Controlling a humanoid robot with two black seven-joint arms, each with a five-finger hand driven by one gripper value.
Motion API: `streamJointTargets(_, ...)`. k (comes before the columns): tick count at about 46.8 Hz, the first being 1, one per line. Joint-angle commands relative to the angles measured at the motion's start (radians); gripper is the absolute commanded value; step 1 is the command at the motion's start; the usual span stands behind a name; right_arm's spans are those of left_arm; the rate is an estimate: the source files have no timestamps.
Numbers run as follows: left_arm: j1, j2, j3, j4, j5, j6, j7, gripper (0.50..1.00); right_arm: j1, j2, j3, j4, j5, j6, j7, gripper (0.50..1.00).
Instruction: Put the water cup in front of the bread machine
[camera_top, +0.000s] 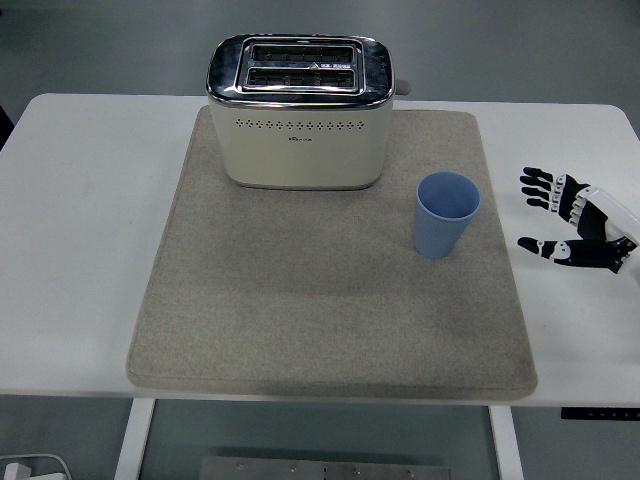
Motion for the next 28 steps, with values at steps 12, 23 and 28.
streamJointTargets(12,0.000,0.000,0.000,0.000,0.000,-0.001,0.000,1.000,0.018,0.078,-0.051,-0.081,0.004,-0.051,-0.017,0.919)
streamJointTargets(23,0.000,0.000,0.000,0.000,0.000,-0.001,0.000,1.000,0.026,0.141,-0.050,-0.096,0.001,-0.049,-0.048,0.919)
streamJointTargets(28,0.000,0.000,0.000,0.000,0.000,-0.001,0.000,1.000,0.050,0.167,-0.053,-0.101,0.004,-0.051,-0.068,0.919)
